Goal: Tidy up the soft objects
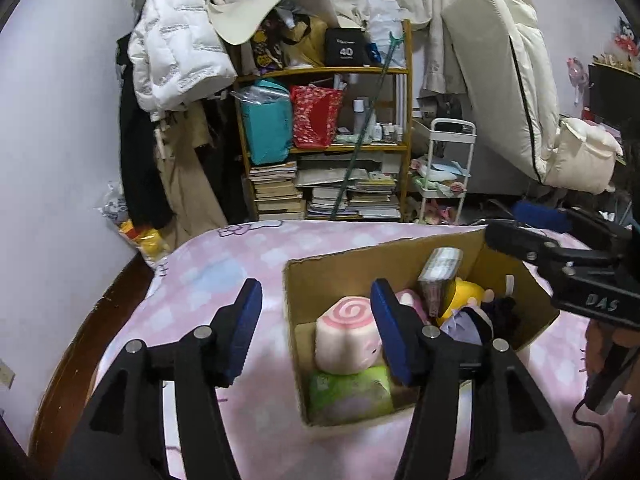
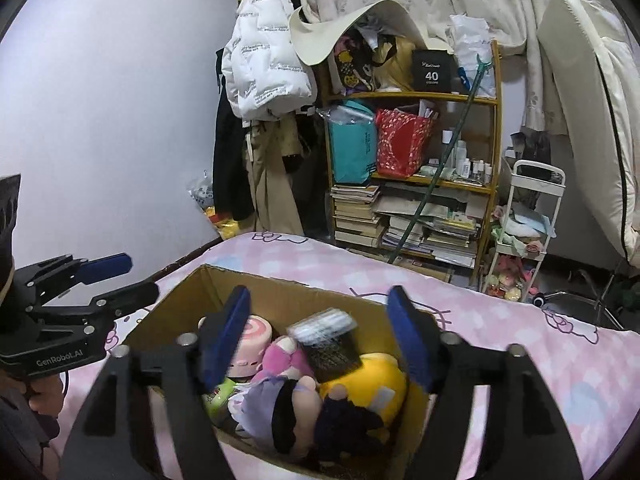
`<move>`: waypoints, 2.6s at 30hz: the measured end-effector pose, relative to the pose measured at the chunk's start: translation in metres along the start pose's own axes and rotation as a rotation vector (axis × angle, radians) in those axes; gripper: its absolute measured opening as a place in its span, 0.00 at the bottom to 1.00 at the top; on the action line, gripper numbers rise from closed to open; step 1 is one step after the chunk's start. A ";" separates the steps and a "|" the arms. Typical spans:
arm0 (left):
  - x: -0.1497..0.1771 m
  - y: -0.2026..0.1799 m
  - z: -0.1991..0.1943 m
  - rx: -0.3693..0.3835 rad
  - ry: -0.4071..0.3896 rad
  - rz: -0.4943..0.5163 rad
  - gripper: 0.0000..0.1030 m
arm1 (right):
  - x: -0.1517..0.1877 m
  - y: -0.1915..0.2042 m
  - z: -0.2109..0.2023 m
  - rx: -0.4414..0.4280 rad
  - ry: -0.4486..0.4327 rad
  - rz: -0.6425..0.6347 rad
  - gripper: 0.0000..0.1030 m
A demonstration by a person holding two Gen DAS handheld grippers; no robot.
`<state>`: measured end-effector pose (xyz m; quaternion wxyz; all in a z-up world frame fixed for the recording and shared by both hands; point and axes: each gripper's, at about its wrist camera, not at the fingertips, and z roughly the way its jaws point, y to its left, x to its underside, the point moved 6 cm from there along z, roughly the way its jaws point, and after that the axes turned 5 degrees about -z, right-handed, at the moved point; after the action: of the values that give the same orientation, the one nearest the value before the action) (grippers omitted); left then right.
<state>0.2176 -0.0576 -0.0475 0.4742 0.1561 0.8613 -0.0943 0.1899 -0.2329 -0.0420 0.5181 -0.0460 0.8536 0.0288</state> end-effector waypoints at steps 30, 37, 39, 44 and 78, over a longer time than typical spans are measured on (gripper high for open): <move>0.010 0.007 -0.190 -0.136 -0.274 -0.090 0.99 | -0.006 0.010 -0.173 0.125 -0.109 -0.039 1.00; 0.029 0.003 -0.195 -0.153 -0.298 -0.076 0.99 | 0.019 0.016 -0.187 0.149 -0.168 -0.024 1.00; 0.035 0.000 -0.193 -0.160 -0.303 -0.063 0.99 | 0.024 0.016 -0.188 0.155 -0.189 -0.025 1.00; 0.045 -0.002 -0.183 -0.171 -0.295 -0.053 0.99 | 0.036 0.012 -0.184 0.140 -0.182 -0.011 1.00; 0.061 0.001 -0.151 -0.165 -0.223 -0.070 0.99 | 0.056 0.004 -0.148 0.143 -0.132 0.003 1.00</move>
<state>0.0682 0.0009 -0.0181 0.5747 0.0749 0.8130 -0.0563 0.0335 -0.2460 -0.0232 0.5750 -0.0057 0.8176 -0.0284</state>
